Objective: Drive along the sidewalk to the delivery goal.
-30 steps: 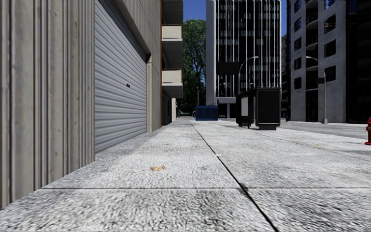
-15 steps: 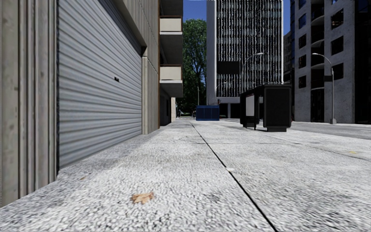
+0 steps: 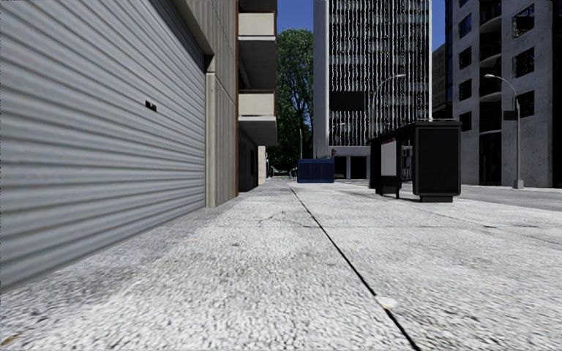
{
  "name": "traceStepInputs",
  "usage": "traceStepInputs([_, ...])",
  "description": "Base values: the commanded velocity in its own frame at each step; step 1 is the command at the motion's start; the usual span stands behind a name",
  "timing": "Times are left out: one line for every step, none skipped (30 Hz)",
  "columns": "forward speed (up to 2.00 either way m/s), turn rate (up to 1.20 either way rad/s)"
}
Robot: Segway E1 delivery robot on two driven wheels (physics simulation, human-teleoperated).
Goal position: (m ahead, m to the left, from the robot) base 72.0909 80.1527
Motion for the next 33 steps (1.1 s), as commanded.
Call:
traceStepInputs([2.00,0.00])
traceStepInputs([2.00,0.00])
traceStepInputs([2.00,0.00])
traceStepInputs([2.00,0.00])
traceStepInputs([2.00,0.00])
traceStepInputs([2.00,0.00])
traceStepInputs([2.00,0.00])
traceStepInputs([2.00,0.00])
traceStepInputs([2.00,0.00])
traceStepInputs([2.00,0.00])
traceStepInputs([2.00,0.00])
traceStepInputs([2.00,0.00])
traceStepInputs([2.00,0.00])
traceStepInputs([2.00,0.00])
traceStepInputs([2.00,0.00])
traceStepInputs([2.00,0.00])
traceStepInputs([2.00,0.00])
traceStepInputs([2.00,0.00])
traceStepInputs([2.00,0.00])
traceStepInputs([2.00,0.00])
traceStepInputs([2.00,0.00])
traceStepInputs([2.00,0.00])
traceStepInputs([2.00,0.00])
traceStepInputs([2.00,0.00])
traceStepInputs([2.00,0.00])
traceStepInputs([2.00,0.00])
traceStepInputs([2.00,0.00])
traceStepInputs([2.00,0.00])
traceStepInputs([2.00,0.00])
traceStepInputs([2.00,0.00])
traceStepInputs([2.00,0.00])
traceStepInputs([2.00,0.00])
traceStepInputs([2.00,0.00])
